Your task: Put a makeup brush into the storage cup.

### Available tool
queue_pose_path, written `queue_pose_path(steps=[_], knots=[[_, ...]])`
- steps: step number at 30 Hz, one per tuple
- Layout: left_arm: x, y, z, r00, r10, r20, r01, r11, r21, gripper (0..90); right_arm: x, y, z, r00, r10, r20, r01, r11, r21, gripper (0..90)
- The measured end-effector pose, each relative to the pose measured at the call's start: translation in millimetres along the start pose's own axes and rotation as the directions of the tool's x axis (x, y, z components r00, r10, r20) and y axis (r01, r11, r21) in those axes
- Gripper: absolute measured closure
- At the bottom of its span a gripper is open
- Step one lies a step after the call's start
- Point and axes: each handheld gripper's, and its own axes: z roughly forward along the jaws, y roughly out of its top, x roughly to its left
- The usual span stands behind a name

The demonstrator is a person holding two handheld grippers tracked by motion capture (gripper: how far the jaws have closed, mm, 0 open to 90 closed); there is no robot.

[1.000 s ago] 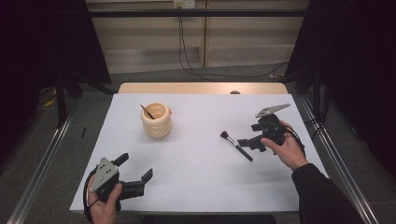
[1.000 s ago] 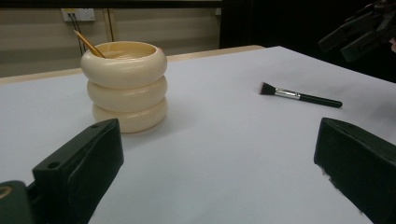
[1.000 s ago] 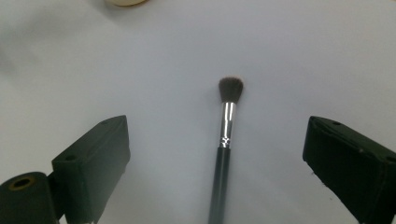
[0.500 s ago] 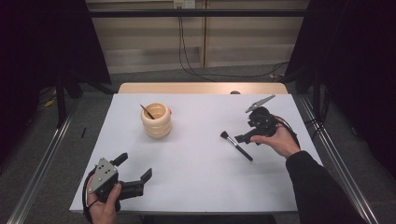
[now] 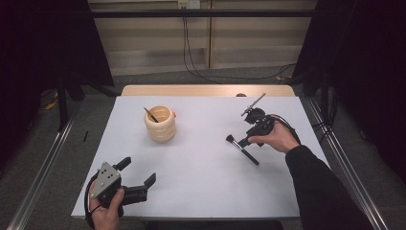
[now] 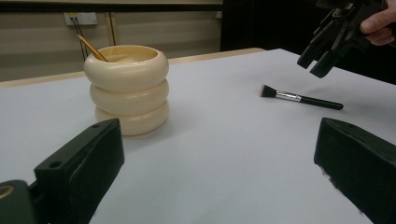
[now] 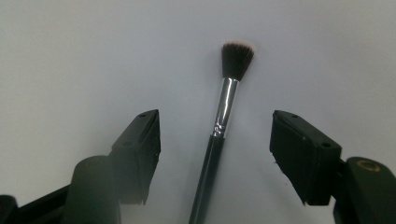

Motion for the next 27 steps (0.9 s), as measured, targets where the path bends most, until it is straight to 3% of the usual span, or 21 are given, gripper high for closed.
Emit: queue_pose_path(steps=[6,13,14,16,18,20,23,27], knots=[[0.2,0.0,0.3,1.0,-0.001,0.0,0.001,1.0,0.001,1.6,0.2,7.6,5.5,1.0,0.003,-0.001,-0.003,0.997,0.076,40.9],[0.4,-0.3,1.0,0.9999,-0.003,0.011,0.003,1.0,0.002,1.5,-2.7,10.8,18.1,1.0,-0.005,0.005,0.004,0.986,0.167,49.3],[0.7,-0.2,0.8,1.0,0.0,0.008,-0.001,1.0,0.004,1.4,-4.4,11.3,20.0,0.9996,-0.025,0.012,0.022,0.982,0.185,51.3],[0.9,-0.4,1.0,0.9999,-0.003,0.011,0.003,1.0,0.003,1.4,-3.1,11.9,22.8,1.0,0.007,0.007,-0.008,0.98,0.199,51.9],[0.9,-0.4,1.0,0.9999,-0.003,0.01,0.002,1.0,0.004,1.4,-3.7,11.9,26.9,0.9999,-0.004,0.011,0.001,0.976,0.219,54.0],[0.7,-0.4,1.1,0.9999,-0.002,0.012,0.002,1.0,0.003,1.4,-2.8,12.7,30.2,0.9998,0.018,0.01,-0.02,0.973,0.229,54.4],[0.5,-0.4,1.0,0.9999,-0.002,0.013,0.002,1.0,0.004,1.4,-2.9,14.2,33.7,1.0,-0.001,0.002,0.001,0.97,0.244,56.7],[0.1,-0.6,1.5,1.0,0.003,0.006,-0.003,1.0,0.008,1.4,-2.0,14.3,38.9,0.9998,0.004,0.017,-0.008,0.964,0.264,59.7]])
